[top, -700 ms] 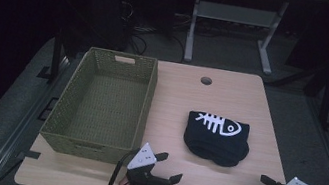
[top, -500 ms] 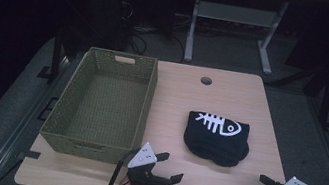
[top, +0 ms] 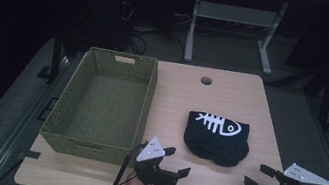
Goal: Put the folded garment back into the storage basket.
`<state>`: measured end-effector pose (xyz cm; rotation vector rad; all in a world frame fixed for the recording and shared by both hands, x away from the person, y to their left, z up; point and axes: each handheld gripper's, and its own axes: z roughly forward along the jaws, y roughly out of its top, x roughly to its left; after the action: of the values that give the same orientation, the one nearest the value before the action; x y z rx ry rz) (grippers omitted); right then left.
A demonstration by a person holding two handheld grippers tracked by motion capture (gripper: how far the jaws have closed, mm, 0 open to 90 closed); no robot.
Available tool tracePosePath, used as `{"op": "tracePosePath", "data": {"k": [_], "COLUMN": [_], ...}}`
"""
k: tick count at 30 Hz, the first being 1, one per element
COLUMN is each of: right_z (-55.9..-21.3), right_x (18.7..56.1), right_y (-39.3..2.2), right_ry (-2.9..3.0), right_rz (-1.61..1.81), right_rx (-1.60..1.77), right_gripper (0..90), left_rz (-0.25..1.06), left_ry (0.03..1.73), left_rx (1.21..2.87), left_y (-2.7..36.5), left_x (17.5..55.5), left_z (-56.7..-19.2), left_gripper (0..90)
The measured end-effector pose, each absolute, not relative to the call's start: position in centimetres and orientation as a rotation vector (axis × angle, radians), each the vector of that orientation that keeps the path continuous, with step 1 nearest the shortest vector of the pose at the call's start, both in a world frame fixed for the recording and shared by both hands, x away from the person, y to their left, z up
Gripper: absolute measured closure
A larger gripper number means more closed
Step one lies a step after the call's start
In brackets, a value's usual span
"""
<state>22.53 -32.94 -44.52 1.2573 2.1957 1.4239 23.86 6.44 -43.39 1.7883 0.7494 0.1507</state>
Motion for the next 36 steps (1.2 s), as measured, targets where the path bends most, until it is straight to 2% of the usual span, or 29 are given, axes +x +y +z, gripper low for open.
{"op": "tracePosePath", "data": {"k": [8, 24, 36], "right_z": [-43.9, -42.9, -42.5], "right_x": [24.1, 27.3, 29.4], "right_y": [-33.0, -32.3, -32.6], "right_ry": [2.180, 2.196, 2.197], "right_rz": [1.443, 1.396, 1.358], "right_rx": [1.324, 1.348, 1.391], "right_gripper": [15.0, 15.7, 16.4], "left_rz": [0.147, 0.234, 0.169], "left_ry": [0.758, 0.794, 0.837], "left_rx": [1.761, 1.745, 1.742], "left_y": [5.5, 3.7, 2.8], "left_x": [25.6, 28.6, 30.8], "left_z": [-42.6, -42.2, -41.6], "left_gripper": [19.1, 19.9, 18.3]}}
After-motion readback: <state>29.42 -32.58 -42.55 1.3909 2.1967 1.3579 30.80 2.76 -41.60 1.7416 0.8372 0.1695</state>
